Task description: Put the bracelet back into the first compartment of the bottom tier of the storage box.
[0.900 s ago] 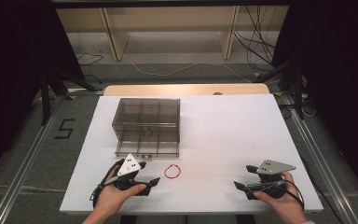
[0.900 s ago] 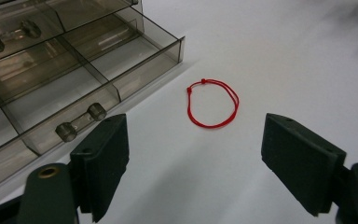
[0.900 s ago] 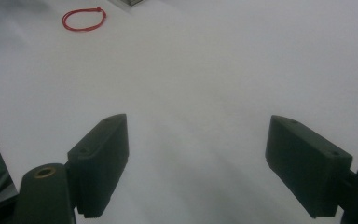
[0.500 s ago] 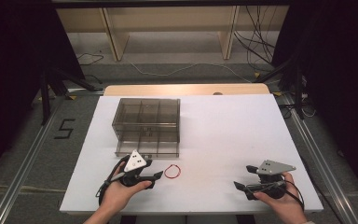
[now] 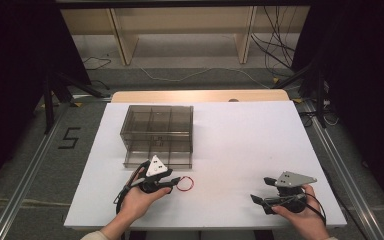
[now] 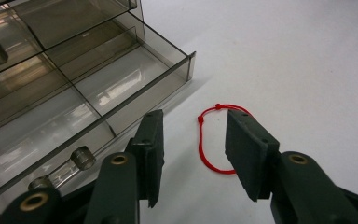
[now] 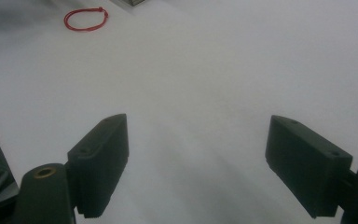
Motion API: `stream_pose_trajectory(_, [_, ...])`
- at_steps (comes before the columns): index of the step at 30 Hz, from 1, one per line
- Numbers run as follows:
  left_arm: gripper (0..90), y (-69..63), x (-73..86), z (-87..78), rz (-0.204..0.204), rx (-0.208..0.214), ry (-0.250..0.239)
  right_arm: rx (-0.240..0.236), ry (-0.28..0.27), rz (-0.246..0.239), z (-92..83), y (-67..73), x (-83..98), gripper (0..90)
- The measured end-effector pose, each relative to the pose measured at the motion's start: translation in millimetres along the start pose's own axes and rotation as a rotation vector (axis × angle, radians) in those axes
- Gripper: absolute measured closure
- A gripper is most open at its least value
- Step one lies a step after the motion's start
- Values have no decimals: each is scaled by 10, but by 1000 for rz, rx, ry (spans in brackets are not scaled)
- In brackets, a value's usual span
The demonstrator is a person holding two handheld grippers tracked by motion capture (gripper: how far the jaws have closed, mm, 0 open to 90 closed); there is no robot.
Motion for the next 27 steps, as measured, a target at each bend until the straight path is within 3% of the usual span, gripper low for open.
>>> stream_pose_trajectory(12, [649,-41,-79,168,16,22,20,1,2,6,2,-1,1,219])
stream_pose_trajectory(27, [743,-123,-109,412,27,46,93,-1,2,0,6,-1,1,218])
Point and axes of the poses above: each handheld gripper's, and its own axes: z roughly forward along the jaws, x roughly out of its underside, y roughly to its left, the point moved 1 cm from there along z, roughly forward along the jaws, and after that the axes turned 7 degrees about -x, right-handed, at the moved point
